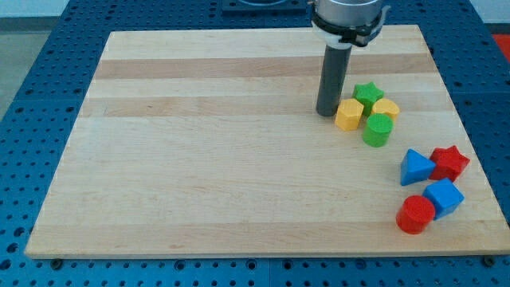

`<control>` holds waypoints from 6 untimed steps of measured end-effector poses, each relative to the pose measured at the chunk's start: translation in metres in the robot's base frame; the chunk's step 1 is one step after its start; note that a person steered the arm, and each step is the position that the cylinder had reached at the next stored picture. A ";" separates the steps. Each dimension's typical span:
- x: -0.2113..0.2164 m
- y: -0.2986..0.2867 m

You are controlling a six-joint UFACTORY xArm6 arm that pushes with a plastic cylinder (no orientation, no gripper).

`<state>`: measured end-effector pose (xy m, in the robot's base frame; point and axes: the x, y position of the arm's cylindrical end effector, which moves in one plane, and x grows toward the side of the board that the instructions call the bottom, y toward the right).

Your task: Move your arm towards bottom

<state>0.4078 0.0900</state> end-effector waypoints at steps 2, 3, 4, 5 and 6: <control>0.079 -0.032; 0.125 -0.031; 0.172 -0.012; 0.210 0.019; 0.211 0.031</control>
